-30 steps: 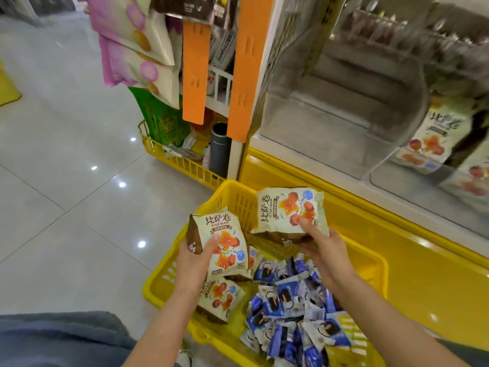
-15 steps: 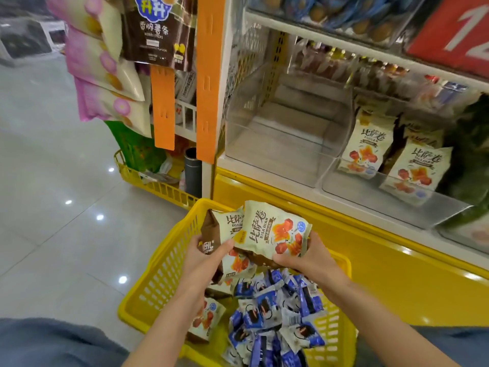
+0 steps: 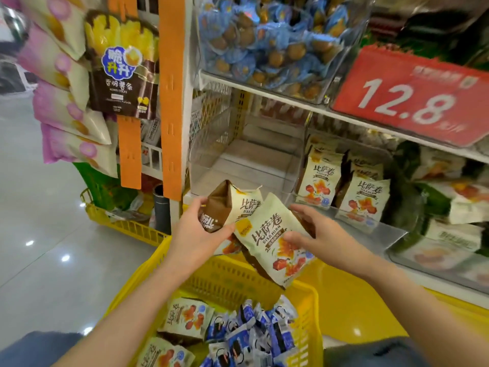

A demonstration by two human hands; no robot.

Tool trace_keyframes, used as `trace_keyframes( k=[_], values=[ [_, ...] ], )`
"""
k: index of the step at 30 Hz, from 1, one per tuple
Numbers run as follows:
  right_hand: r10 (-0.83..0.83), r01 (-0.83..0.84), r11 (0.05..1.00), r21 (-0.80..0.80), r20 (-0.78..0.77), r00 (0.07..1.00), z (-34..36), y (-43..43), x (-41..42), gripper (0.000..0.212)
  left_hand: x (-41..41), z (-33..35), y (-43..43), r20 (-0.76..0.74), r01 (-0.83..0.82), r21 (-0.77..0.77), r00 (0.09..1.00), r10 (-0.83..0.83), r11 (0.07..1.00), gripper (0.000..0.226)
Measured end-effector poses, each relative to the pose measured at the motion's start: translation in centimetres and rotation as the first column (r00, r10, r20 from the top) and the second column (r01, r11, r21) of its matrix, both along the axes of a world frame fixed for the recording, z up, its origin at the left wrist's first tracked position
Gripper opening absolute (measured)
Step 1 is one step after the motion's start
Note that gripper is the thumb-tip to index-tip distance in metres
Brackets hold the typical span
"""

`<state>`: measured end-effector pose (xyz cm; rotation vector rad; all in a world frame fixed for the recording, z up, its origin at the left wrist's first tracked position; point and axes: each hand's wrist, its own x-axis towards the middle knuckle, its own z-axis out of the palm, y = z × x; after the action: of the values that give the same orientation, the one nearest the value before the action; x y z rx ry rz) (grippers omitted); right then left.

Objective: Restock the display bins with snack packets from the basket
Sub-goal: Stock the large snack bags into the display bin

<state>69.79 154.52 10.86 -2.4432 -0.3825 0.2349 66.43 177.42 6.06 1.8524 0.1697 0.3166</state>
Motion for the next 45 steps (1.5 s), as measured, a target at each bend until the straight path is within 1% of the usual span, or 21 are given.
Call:
trace_keyframes(
  k=[2, 3, 5, 7, 8, 10, 11, 13, 14, 15, 19, 22, 24, 26, 28, 31, 33, 35, 37, 41, 45],
  values=[
    [-0.002, 0.02, 0.991, 0.132, -0.135, 0.991, 1.0, -0.8, 0.3, 0.085, 0.9, 1.0, -0.7, 0.021, 0.07, 0.015, 0.997, -0.07, 0.997, 0.05],
    [0.011, 0.026, 0.982, 0.186, -0.192, 0.981, 1.4, -1.3, 0.4, 0.077, 1.3, 1.4, -1.0, 0.027, 0.108, 0.005, 0.994, -0.108, 0.994, 0.05],
    [0.037, 0.032, 0.973, 0.227, -0.291, 0.956, 2.4, -2.5, 0.6, 0.058, 2.1, 1.8, -1.8, 0.036, 0.174, -0.044, 0.984, -0.172, 0.984, 0.05],
    [-0.003, 0.075, 0.973, 0.22, -0.313, 0.95, 3.6, -3.9, 0.8, 0.056, 2.8, 1.9, -2.4, 0.049, 0.182, -0.124, 0.983, -0.178, 0.975, 0.043],
    [-0.06, 0.12, 0.971, 0.208, -0.274, 0.96, 4.2, -4.6, 1.1, 0.06, 3.2, 1.9, -2.7, 0.058, 0.17, -0.185, 0.985, -0.162, 0.968, 0.04],
    [-0.234, 0.241, 0.957, 0.16, -0.063, 0.97, 5.2, -5.9, 2.0, 0.061, 3.9, 1.8, -3.2, 0.073, 0.143, -0.307, 0.989, -0.127, 0.941, 0.037],
    [-0.322, 0.308, 0.942, 0.132, 0.103, 0.941, 5.7, -6.4, 2.5, 0.059, 4.2, 1.7, -3.4, 0.076, 0.129, -0.349, 0.991, -0.109, 0.928, 0.037],
    [-0.402, 0.392, 0.913, 0.113, 0.411, 0.818, 6.1, -7.0, 3.7, 0.06, 4.9, 1.7, -3.8, 0.07, 0.108, -0.404, 0.994, -0.087, 0.909, 0.034],
    [-0.41, 0.396, 0.908, 0.137, 0.482, 0.774, 6.0, -7.2, 4.5, 0.061, 5.2, 1.6, -4.0, 0.062, 0.104, -0.427, 0.994, -0.085, 0.898, 0.032],
    [-0.424, 0.391, 0.904, 0.176, 0.501, 0.755, 5.9, -7.3, 5.4, 0.062, 5.5, 1.5, -4.2, 0.057, 0.105, -0.447, 0.994, -0.088, 0.888, 0.03],
    [-0.481, 0.405, 0.874, 0.27, 0.35, 0.804, 4.1, -6.7, 9.7, 0.062, 6.5, 1.2, -5.2, 0.045, 0.11, -0.486, 0.994, -0.101, 0.867, 0.037],
    [-0.461, 0.426, 0.878, 0.22, 0.14, 0.876, 1.9, -6.8, 12.3, 0.066, 7.0, 1.1, -5.6, 0.04, 0.107, -0.496, 0.994, -0.101, 0.862, 0.034],
    [-0.405, 0.393, 0.909, 0.137, 0.068, 0.912, 0.6, -7.8, 13.5, 0.069, 7.5, 1.0, -5.6, 0.04, 0.11, -0.508, 0.994, -0.104, 0.854, 0.026],
    [-0.353, 0.358, 0.934, -0.026, 0.111, 0.929, 0.0, -8.9, 14.2, 0.072, 8.0, 1.0, -5.5, 0.044, 0.115, -0.523, 0.993, -0.108, 0.845, 0.023],
    [-0.306, 0.336, 0.926, -0.171, 0.18, 0.935, -0.2, -9.5, 14.8, 0.076, 8.4, 1.0, -5.5, 0.052, 0.124, -0.535, 0.992, -0.113, 0.836, 0.023],
    [-0.236, 0.273, 0.931, -0.243, 0.173, 0.956, -0.3, -9.3, 15.4, 0.089, 8.8, 1.0, -5.7, 0.069, 0.146, -0.547, 0.989, -0.129, 0.824, 0.027],
    [-0.204, 0.238, 0.935, -0.264, 0.149, 0.968, -0.3, -8.9, 15.6, 0.088, 9.0, 1.0, -5.8, 0.075, 0.156, -0.554, 0.988, -0.138, 0.817, 0.027],
    [-0.17, 0.203, 0.949, -0.241, 0.152, 0.974, 0.0, -8.8, 15.7, 0.076, 9.1, 1.0, -5.9, 0.074, 0.162, -0.558, 0.986, -0.146, 0.814, 0.027],
    [-0.175, 0.207, 0.966, -0.153, 0.201, 0.964, 0.2, -8.7, 15.7, 0.069, 9.3, 0.9, -5.9, 0.071, 0.161, -0.559, 0.987, -0.146, 0.814, 0.026],
    [-0.262, 0.286, 0.958, -0.028, 0.324, 0.909, -0.5, -8.7, 15.2, 0.071, 9.5, 0.9, -5.9, 0.072, 0.158, -0.561, 0.987, -0.142, 0.813, 0.026],
    [-0.286, 0.299, 0.953, -0.039, 0.195, 0.938, -1.5, -8.6, 15.3, 0.077, 9.4, 0.8, -6.2, 0.074, 0.167, -0.553, 0.986, -0.152, 0.816, 0.027]
  ],
)
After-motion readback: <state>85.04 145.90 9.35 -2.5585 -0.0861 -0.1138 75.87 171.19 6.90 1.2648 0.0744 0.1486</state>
